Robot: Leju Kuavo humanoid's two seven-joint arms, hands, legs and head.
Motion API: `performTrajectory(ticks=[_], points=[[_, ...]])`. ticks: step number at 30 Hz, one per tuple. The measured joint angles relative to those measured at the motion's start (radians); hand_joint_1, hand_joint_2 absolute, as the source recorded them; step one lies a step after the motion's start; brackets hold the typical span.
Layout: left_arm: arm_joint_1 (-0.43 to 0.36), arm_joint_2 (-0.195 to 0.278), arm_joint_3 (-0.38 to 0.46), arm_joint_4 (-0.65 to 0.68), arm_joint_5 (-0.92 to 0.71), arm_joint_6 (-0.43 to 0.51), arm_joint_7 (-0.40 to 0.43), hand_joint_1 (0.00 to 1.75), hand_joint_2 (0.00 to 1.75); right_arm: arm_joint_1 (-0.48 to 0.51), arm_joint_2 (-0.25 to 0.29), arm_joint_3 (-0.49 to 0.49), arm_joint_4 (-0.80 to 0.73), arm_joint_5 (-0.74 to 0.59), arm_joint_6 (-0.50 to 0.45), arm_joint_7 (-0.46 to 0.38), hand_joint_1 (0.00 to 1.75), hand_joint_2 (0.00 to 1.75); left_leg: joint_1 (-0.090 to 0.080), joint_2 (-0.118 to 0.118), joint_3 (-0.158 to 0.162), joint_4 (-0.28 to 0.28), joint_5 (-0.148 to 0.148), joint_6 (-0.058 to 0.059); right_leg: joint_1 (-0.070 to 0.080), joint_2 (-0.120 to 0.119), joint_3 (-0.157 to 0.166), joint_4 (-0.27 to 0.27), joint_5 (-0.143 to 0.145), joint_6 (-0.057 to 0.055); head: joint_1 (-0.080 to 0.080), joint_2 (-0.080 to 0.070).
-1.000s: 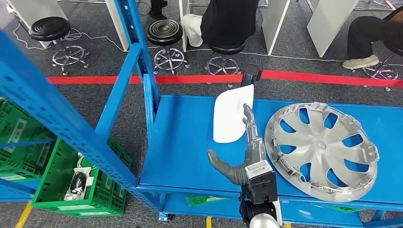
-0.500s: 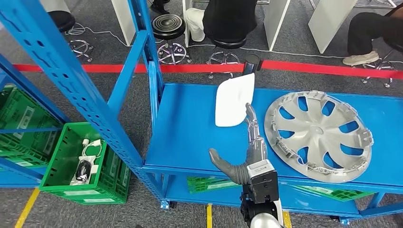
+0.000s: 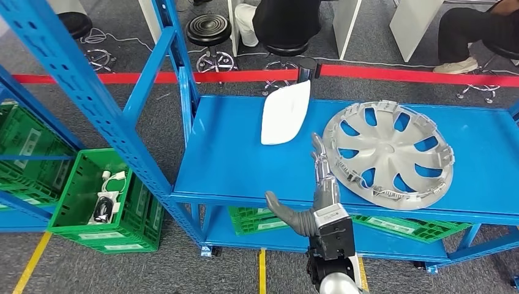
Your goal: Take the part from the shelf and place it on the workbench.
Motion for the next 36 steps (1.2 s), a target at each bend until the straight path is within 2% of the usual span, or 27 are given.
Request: performTrajectory(ticks=[2,3,4,6,7,8,9,10,11,13,14,15,18,20,21,23,24,25,26,28,29,30,33,34,36], points=[[-0.001,0.0,0.0,0.0,0.0,0.004,0.002,0.0,0.0,-0.001,0.0,0.0,0.0,-0.002,0.0,0.001,0.0,1.75,0.0,0.003,0.004,-0.03,0.008,0.003,-0.002,0.0,-0.007,-0.005,0.014,0.01,-0.002,0.0],[-0.001,-0.001,0.0,0.0,0.0,0.006,0.004,0.0,0.0,-0.001,0.0,0.0,0.0,-0.002,0.0,0.001,0.0,1.75,0.003,0.003,0.001,-0.04,0.018,0.004,-0.002,0.001,-0.013,-0.001,0.009,0.015,-0.002,0.0],[-0.001,-0.002,0.0,0.0,0.0,0.008,0.009,0.0,0.0,-0.001,0.0,0.0,0.001,0.0,0.0,0.002,0.0,1.75,0.007,0.004,-0.003,-0.05,0.027,0.006,-0.002,0.003,-0.024,0.018,-0.011,0.02,0.0,0.0],[-0.001,-0.005,-0.001,0.0,-0.003,0.009,0.024,0.0,0.0,0.001,-0.003,-0.005,0.003,0.053,0.001,0.054,0.0,1.75,0.012,0.006,-0.018,-0.057,0.046,0.005,-0.008,0.007,-0.059,0.12,-0.089,0.035,0.006,0.0],[0.0,-0.007,-0.002,0.0,-0.006,0.01,0.033,0.0,0.0,0.003,-0.008,-0.013,0.004,0.126,0.004,0.125,0.0,1.75,0.012,0.007,-0.029,-0.055,0.053,0.005,-0.012,0.007,-0.077,0.187,-0.129,0.042,0.008,0.0],[0.001,-0.008,-0.004,0.0,-0.008,0.012,0.041,0.0,0.0,0.005,-0.019,-0.026,0.004,0.236,0.009,0.228,0.0,1.75,0.012,0.007,-0.038,-0.052,0.059,0.003,-0.017,0.007,-0.088,0.242,-0.155,0.05,0.009,0.0],[0.002,-0.009,-0.008,0.0,-0.008,0.014,0.047,0.0,0.0,0.005,-0.039,-0.049,0.005,0.386,0.017,0.354,0.0,1.75,0.013,0.006,-0.049,-0.048,0.064,0.002,-0.022,0.007,-0.084,0.264,-0.162,0.056,0.009,0.0],[0.002,-0.01,-0.012,0.0,-0.007,0.017,0.051,0.0,0.0,0.005,-0.068,-0.077,0.006,0.558,0.031,0.477,0.0,1.75,0.015,0.004,-0.059,-0.041,0.067,-0.001,-0.027,0.007,-0.062,0.248,-0.15,0.063,0.009,0.0],[0.002,-0.011,-0.016,0.0,-0.006,0.021,0.055,0.0,0.0,0.005,-0.104,-0.11,0.009,0.725,0.047,0.575,0.0,1.75,0.018,0.002,-0.068,-0.032,0.068,-0.003,-0.033,0.006,-0.024,0.196,-0.126,0.07,0.009,0.0],[0.003,-0.014,-0.023,0.0,0.0,0.025,0.063,0.0,0.0,0.01,-0.176,-0.182,0.015,0.971,0.084,0.682,0.0,1.75,0.02,-0.005,-0.089,-0.006,0.066,-0.012,-0.038,0.006,0.055,0.062,-0.088,0.081,0.014,0.0],[0.004,-0.015,-0.026,0.0,0.002,0.026,0.067,0.0,0.0,0.016,-0.206,-0.218,0.019,1.017,0.097,0.701,0.0,1.75,0.02,-0.009,-0.1,0.006,0.065,-0.017,-0.038,0.006,0.077,0.02,-0.082,0.078,0.017,0.0],[0.005,-0.015,-0.03,0.0,0.006,0.026,0.071,0.0,0.0,0.026,-0.234,-0.254,0.023,1.012,0.105,0.713,0.0,1.75,0.02,-0.011,-0.11,0.017,0.065,-0.023,-0.036,0.007,0.083,0.001,-0.084,0.071,0.019,0.0],[0.013,-0.014,-0.04,0.0,0.017,0.024,0.077,0.0,0.0,0.063,-0.295,-0.352,0.036,0.876,0.111,0.729,0.0,1.75,0.021,-0.01,-0.128,0.031,0.062,-0.037,-0.032,0.004,0.073,0.001,-0.079,0.042,0.019,0.0],[0.013,-0.014,-0.044,0.0,0.021,0.024,0.082,0.0,0.0,0.08,-0.318,-0.4,0.045,0.829,0.109,0.73,0.0,1.75,0.024,0.001,-0.151,0.086,0.015,-0.046,-0.034,0.002,0.066,-0.001,-0.071,0.026,0.015,0.0],[0.013,-0.014,-0.045,0.0,0.023,0.024,0.085,0.0,0.0,0.088,-0.326,-0.419,0.049,0.82,0.107,0.73,0.0,1.75,0.026,0.006,-0.173,0.143,-0.023,-0.049,-0.033,0.002,0.062,-0.001,-0.067,0.021,0.012,0.0],[0.012,-0.014,-0.048,0.0,0.027,0.024,0.094,0.0,0.0,0.102,-0.338,-0.451,0.058,0.811,0.105,0.73,0.0,1.75,0.029,0.009,-0.218,0.269,-0.084,-0.053,-0.03,0.001,0.053,0.001,-0.063,0.016,0.01,0.0],[0.012,-0.013,-0.05,0.0,0.028,0.024,0.098,0.0,0.0,0.106,-0.341,-0.462,0.062,0.809,0.105,0.73,0.0,1.75,0.03,0.009,-0.227,0.301,-0.091,-0.052,-0.028,0.002,0.05,0.002,-0.061,0.015,0.01,0.0],[0.012,-0.013,-0.051,0.0,0.029,0.024,0.103,0.0,0.0,0.107,-0.343,-0.469,0.066,0.808,0.104,0.73,0.0,1.75,0.03,0.009,-0.217,0.296,-0.079,-0.049,-0.026,0.003,0.048,0.002,-0.059,0.015,0.009,0.0],[0.012,-0.012,-0.051,0.0,0.03,0.025,0.109,0.0,0.0,0.108,-0.345,-0.473,0.07,0.808,0.104,0.73,0.0,1.75,0.029,0.009,-0.19,0.253,-0.05,-0.045,-0.025,0.004,0.048,0.003,-0.058,0.015,0.009,0.0],[0.011,-0.011,-0.053,0.0,0.031,0.026,0.118,0.0,0.0,0.108,-0.347,-0.48,0.076,0.808,0.105,0.73,0.0,1.75,0.027,0.004,-0.115,0.119,0.011,-0.033,-0.022,0.008,0.048,0.003,-0.055,0.019,0.01,0.0],[0.01,-0.011,-0.055,0.0,0.032,0.026,0.121,0.0,0.0,0.108,-0.349,-0.485,0.078,0.808,0.107,0.73,0.0,1.75,0.025,0.0,-0.09,0.069,0.028,-0.029,-0.021,0.009,0.046,0.004,-0.053,0.023,0.01,0.0],[0.01,-0.01,-0.057,0.0,0.033,0.026,0.124,0.0,0.0,0.107,-0.35,-0.489,0.08,0.805,0.111,0.73,0.0,1.75,0.022,-0.003,-0.079,0.042,0.033,-0.025,-0.022,0.01,0.042,0.004,-0.049,0.029,0.011,0.0],[0.01,-0.008,-0.063,0.0,0.036,0.027,0.129,0.0,0.0,0.108,-0.357,-0.5,0.085,0.778,0.132,0.73,0.0,1.75,0.022,-0.003,-0.08,0.023,0.035,-0.018,-0.024,0.011,0.031,0.007,-0.043,0.047,0.011,0.0],[0.01,-0.007,-0.065,0.0,0.037,0.028,0.13,0.0,0.0,0.108,-0.362,-0.504,0.087,0.764,0.136,0.73,0.0,1.75,0.023,-0.002,-0.081,0.017,0.038,-0.013,-0.024,0.011,0.025,0.019,-0.055,0.051,0.013,0.0],[0.01,-0.007,-0.068,0.0,0.038,0.029,0.129,0.0,0.0,0.107,-0.372,-0.511,0.092,0.733,0.138,0.723,0.0,1.75,0.025,0.002,-0.085,0.009,0.048,-0.002,-0.025,0.011,-0.007,0.1,-0.114,0.058,0.021,0.0]])
